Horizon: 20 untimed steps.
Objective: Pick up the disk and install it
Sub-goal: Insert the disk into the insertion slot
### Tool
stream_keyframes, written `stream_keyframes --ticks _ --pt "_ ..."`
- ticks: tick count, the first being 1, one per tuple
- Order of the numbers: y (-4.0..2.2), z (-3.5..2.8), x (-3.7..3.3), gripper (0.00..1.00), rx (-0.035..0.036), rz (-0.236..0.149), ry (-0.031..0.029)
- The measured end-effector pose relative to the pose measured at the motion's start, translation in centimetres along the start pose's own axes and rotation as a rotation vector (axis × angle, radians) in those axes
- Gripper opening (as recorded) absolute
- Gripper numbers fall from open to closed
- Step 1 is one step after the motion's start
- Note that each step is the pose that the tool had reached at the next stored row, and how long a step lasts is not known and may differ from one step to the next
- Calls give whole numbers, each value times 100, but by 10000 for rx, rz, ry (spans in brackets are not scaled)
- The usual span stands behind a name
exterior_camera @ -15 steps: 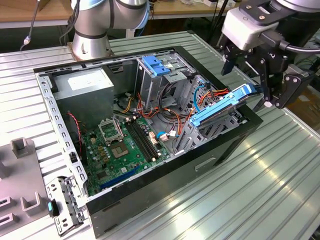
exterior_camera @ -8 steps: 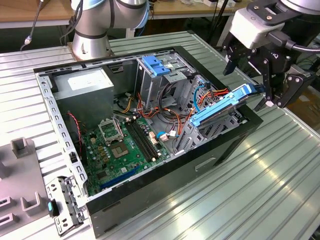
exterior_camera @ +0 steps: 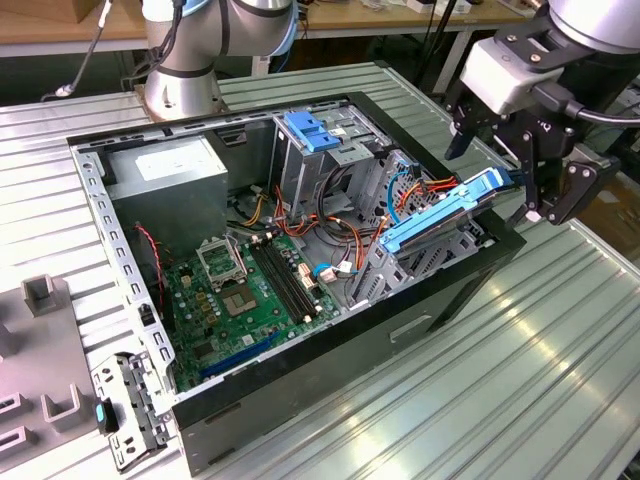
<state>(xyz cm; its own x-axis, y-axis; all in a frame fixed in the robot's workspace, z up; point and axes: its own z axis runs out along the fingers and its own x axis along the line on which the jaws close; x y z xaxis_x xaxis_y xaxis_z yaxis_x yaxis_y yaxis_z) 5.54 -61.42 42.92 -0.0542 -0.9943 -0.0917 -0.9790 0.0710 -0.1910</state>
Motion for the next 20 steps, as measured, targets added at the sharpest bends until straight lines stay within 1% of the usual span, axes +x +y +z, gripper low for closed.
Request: stream_keyframes --ticks 1,3,4,6,11,12,13,14,15,16,17,18,19,20 --pt "1 9 0 99 -4 17 -82" --pt "3 20 1 99 -9 37 -185" --pt "3 21 0 97 -9 38 -186" --pt "3 20 1 84 -9 37 -183" --pt "3 21 1 84 -15 38 -186" --pt "-1 22 0 84 -38 38 -185" --pt "-9 24 0 84 -171 55 -178" --pt "-14 27 0 84 -346 74 -168" --pt "-21 30 0 84 -496 90 -160" --pt "-39 37 -1 84 -688 110 -154" --pt "-95 49 -4 84 -965 135 -134" --pt "-147 60 -7 84 -1195 156 -118" --pt "-185 70 -9 84 -1389 173 -105" --pt "-228 84 -12 84 -1643 197 -91"
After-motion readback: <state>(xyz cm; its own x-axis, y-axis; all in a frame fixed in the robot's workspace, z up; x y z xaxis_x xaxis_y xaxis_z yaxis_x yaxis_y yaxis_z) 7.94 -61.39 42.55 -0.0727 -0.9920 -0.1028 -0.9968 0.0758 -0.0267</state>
